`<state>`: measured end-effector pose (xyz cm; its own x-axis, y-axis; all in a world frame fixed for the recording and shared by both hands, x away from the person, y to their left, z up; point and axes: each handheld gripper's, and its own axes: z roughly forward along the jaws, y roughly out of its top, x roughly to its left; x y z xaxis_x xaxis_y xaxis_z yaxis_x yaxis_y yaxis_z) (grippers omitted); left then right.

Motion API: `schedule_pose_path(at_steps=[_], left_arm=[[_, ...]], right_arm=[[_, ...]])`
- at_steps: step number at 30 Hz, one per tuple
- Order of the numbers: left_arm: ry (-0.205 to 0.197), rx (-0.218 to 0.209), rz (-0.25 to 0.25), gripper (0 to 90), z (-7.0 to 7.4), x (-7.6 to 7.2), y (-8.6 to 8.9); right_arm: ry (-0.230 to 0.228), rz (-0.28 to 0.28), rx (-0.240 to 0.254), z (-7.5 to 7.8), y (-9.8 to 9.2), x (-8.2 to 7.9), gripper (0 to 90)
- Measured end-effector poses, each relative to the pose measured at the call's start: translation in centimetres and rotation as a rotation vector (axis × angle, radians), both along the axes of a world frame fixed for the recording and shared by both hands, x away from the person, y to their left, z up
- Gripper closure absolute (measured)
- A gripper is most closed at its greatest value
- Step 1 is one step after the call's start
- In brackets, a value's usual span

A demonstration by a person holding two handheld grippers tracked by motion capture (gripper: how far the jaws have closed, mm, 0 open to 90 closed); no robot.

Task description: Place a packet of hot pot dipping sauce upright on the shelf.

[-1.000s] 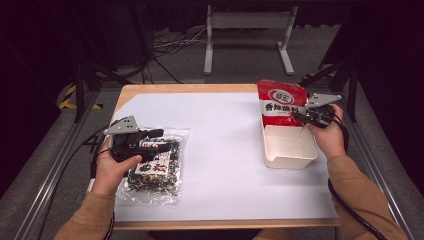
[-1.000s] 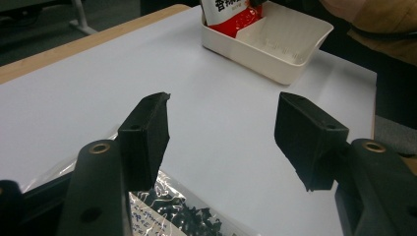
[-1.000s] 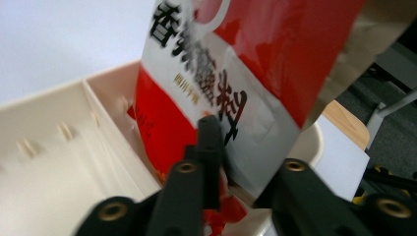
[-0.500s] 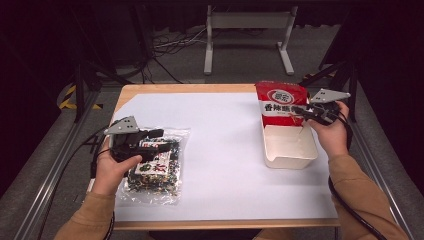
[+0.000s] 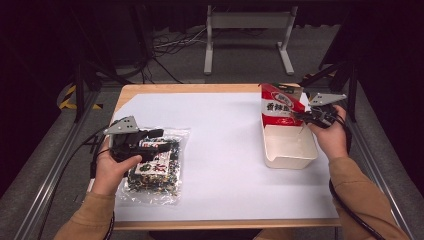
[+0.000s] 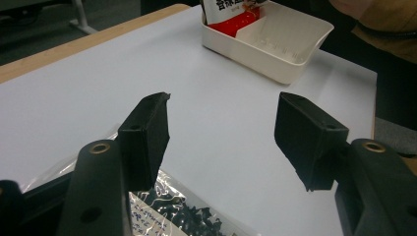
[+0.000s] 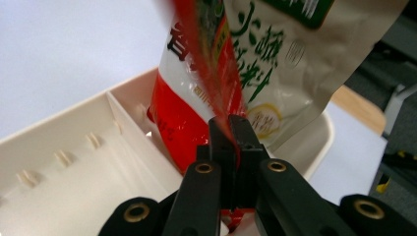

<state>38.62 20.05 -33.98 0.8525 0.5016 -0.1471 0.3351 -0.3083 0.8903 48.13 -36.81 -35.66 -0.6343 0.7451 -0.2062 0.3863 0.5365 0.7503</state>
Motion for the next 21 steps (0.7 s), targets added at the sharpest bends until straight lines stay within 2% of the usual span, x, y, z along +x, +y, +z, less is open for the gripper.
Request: schedule_pose_path(at_steps=[7,10,12,13,17,20,21], left_arm=[[-0.015,0.003,0.003,38.6,0.1,0.0,0.2],[-0.005,-0.003,0.002,38.6,0.1,0.0,0.2],[-0.005,-0.004,0.008,38.6,0.1,0.0,0.3],[-0.005,-0.004,0.008,38.6,0.1,0.0,0.3],[-0.012,0.0,0.017,38.0,0.0,0.1,0.4],[-0.017,0.006,0.026,36.9,-0.1,0.1,0.5],[-0.009,0.004,0.03,36.9,-0.2,0.1,0.6]], right_arm=[[0.042,-0.041,0.025,-0.7,-0.4,0.0,89.2],[0.037,-0.042,0.031,-0.5,-0.4,-0.1,87.9],[0.012,-0.044,0.035,-0.2,-0.6,-0.2,82.5],[0.012,-0.044,0.035,-0.2,-0.6,-0.2,82.5],[-0.065,-0.075,0.069,0.8,-1.2,-0.6,70.0],[-0.091,-0.105,0.093,1.3,-1.6,-1.1,61.5],[-0.091,-0.105,0.093,1.3,-1.6,-1.1,61.5]])
